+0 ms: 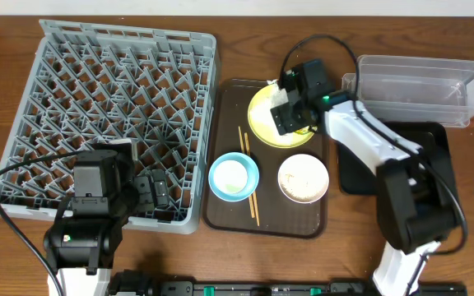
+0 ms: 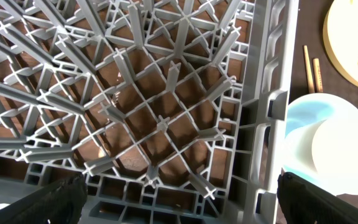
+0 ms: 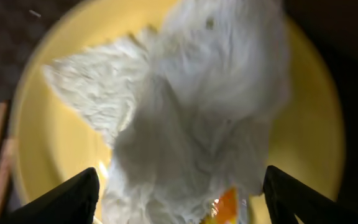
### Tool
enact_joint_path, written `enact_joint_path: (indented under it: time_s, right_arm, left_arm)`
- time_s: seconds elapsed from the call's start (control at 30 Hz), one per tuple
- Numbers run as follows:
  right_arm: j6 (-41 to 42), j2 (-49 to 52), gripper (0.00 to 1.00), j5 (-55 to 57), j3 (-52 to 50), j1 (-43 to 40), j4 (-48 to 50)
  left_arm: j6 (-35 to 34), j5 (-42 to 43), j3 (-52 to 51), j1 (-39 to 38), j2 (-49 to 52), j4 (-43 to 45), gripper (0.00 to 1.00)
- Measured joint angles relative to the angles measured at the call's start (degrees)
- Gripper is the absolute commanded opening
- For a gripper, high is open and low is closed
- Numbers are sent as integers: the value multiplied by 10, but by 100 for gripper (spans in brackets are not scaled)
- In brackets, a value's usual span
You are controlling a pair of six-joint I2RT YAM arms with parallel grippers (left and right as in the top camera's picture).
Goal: Sort waste into correct bins and load items into the dishwasher
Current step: 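Grasp the crumpled tissue on the yellow plate with the right gripper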
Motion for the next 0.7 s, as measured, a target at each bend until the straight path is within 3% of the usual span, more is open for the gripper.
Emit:
enact_joint_path:
  time_s: [0.07, 0.17, 0.33, 0.5, 0.7]
  right_arm:
    - [14, 18, 66, 4, 0, 1, 0]
    - [33, 33, 35, 7, 0, 1, 0]
    - [46, 30, 1, 9, 0, 1, 1]
    - [54, -11, 1, 14, 0, -3, 0]
    - [113, -160, 1, 74, 3, -50, 0]
  left_arm:
    - [0, 0, 0, 0, 0, 0, 98]
    - [0, 0, 0, 0, 0, 0, 98]
    - [0, 0, 0, 0, 0, 0, 98]
    - [0, 0, 0, 0, 0, 0, 98]
    - [0, 0, 0, 0, 0, 0, 98]
